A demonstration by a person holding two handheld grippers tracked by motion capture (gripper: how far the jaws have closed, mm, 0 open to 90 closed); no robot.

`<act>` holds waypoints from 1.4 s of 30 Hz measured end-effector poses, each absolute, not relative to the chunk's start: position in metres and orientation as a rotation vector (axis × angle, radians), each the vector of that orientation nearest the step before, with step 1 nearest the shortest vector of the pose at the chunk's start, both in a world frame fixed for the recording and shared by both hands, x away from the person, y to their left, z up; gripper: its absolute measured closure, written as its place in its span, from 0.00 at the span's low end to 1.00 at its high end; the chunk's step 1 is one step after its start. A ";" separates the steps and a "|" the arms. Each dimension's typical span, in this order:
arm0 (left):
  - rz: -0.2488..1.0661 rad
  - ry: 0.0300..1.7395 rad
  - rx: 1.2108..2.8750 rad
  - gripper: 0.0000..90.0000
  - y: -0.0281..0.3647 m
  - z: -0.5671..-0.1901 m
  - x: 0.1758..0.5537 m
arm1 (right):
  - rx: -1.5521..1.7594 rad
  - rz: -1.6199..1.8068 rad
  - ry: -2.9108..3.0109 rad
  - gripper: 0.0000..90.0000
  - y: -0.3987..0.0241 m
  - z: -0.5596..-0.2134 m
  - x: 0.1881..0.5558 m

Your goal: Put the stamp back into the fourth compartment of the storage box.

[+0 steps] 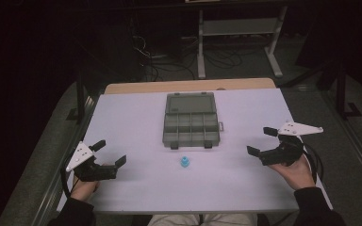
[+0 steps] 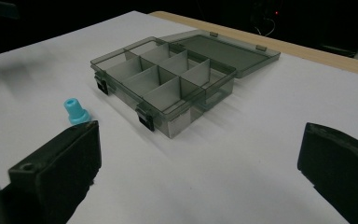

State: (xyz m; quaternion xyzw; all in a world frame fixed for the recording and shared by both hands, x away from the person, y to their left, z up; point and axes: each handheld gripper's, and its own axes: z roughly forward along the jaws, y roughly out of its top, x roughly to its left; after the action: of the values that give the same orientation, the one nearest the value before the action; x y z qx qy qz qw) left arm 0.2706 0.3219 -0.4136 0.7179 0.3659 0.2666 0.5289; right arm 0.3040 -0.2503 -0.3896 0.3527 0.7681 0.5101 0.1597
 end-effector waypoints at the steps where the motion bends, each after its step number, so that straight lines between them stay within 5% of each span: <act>1: 0.637 0.873 1.714 0.00 0.322 -0.414 0.271 | 1.005 1.457 2.197 0.00 -0.249 -0.389 0.305; 42: 0.635 0.871 1.708 0.00 0.322 -0.413 0.271 | 0.892 1.394 2.389 0.00 -0.199 -0.385 0.320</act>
State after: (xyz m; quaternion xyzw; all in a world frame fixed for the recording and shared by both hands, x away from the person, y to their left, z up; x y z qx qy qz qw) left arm 0.2706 0.3219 -0.4133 0.7161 0.3653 0.2663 0.5318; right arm 0.3202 -0.1995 -0.3845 0.3048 0.8164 0.4763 0.1174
